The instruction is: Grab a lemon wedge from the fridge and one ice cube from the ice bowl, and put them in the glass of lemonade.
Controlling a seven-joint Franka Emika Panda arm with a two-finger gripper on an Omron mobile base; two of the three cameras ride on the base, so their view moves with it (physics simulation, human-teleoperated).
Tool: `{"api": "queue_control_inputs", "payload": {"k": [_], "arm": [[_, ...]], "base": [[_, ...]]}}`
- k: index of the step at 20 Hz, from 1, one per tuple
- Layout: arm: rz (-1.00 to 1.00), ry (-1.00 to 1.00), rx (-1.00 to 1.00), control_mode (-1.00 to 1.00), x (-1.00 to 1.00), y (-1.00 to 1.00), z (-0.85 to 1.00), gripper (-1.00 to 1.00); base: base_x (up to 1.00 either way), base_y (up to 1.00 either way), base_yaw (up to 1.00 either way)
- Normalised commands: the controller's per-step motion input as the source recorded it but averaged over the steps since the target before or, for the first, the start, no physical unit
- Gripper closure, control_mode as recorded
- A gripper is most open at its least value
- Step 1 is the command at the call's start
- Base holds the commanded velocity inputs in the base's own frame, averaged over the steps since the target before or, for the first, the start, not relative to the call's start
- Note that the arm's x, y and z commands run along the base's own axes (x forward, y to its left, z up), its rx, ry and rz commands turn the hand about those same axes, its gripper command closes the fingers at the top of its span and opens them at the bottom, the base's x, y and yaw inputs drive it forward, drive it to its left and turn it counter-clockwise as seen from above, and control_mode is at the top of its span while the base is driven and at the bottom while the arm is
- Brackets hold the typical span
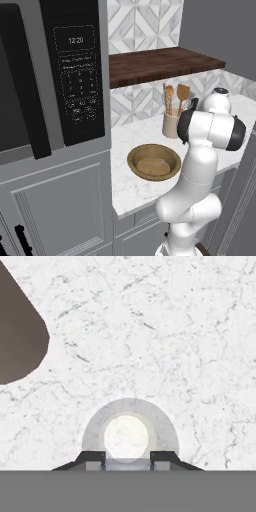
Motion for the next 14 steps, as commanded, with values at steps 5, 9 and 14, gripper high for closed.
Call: {"api": "queue_control_inputs", "payload": {"k": [5, 9, 14], "arm": [[0.0, 0.0, 0.0, -1.0, 0.01, -0.05, 0.0, 1.0], [0.0, 0.0, 0.0, -1.0, 0.0, 0.0, 0.0, -1.0], [0.0, 0.0, 0.0, -1.0, 0.0, 0.0, 0.0, -1.0]], "base": [[0.0, 0.0, 0.0], [0.0, 0.0, 0.0], [0.0, 0.0, 0.0]]}}
